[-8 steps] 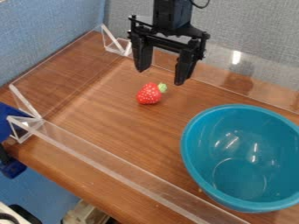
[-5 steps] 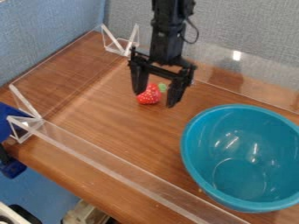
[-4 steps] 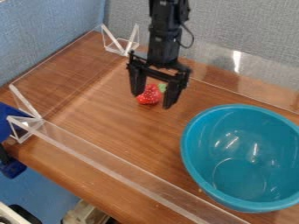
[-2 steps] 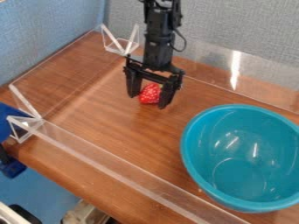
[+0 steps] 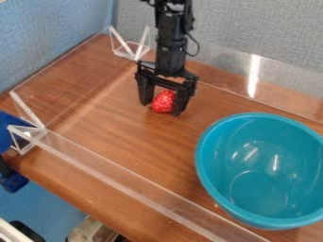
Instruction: Put the strawberry in the blue bowl
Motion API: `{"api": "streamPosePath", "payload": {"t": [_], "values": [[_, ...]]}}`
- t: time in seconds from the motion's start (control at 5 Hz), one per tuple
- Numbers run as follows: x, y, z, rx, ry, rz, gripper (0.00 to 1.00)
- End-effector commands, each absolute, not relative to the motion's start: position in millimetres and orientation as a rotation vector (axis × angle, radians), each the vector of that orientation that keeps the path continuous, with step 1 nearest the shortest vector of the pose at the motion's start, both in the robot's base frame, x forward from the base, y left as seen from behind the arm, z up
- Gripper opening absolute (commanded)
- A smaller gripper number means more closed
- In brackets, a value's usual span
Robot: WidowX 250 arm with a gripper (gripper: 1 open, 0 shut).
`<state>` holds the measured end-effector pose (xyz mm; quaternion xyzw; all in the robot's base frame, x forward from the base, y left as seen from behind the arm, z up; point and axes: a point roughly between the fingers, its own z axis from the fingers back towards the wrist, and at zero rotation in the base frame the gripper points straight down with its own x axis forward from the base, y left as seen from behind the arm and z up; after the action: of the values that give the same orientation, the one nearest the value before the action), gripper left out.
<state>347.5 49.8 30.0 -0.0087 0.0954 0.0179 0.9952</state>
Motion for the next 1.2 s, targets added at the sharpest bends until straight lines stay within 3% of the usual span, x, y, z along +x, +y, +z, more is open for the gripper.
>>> {"api": "streamPosePath", "payload": {"t": [0.0, 1.0], "values": [[358, 60, 44.9, -0.021, 0.127, 0.064, 1.00], [364, 64, 32.4, -0.060, 0.121, 0.080, 1.00]]}}
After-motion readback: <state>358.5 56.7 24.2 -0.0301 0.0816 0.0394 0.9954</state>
